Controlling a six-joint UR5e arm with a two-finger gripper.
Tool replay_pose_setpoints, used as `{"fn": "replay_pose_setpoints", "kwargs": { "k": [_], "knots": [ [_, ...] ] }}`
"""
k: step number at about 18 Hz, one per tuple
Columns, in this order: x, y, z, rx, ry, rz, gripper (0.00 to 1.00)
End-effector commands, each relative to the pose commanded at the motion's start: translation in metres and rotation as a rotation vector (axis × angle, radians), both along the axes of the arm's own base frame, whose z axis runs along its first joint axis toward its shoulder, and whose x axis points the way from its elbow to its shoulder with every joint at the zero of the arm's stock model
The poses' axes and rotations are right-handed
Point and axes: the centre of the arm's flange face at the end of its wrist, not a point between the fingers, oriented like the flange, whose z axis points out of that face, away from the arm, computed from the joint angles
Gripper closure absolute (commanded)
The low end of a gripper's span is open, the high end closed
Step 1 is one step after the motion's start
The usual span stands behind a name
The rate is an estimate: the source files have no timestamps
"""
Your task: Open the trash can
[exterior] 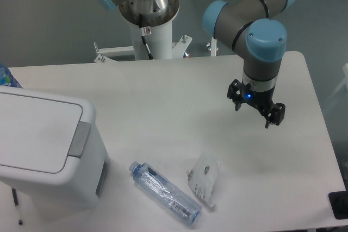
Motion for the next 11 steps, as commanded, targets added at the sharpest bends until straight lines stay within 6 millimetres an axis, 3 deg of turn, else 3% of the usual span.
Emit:
{"fn": "replay_pose_setpoints", "kwargs": {
  "k": [7, 11],
  "knots": [
    [0.0, 0.0, 0.007, 0.003, 0.007, 0.008, 0.0],
    [0.006, -0.002, -0.005, 0.04, -0.003, 0.065, 0.0]
  ]
}}
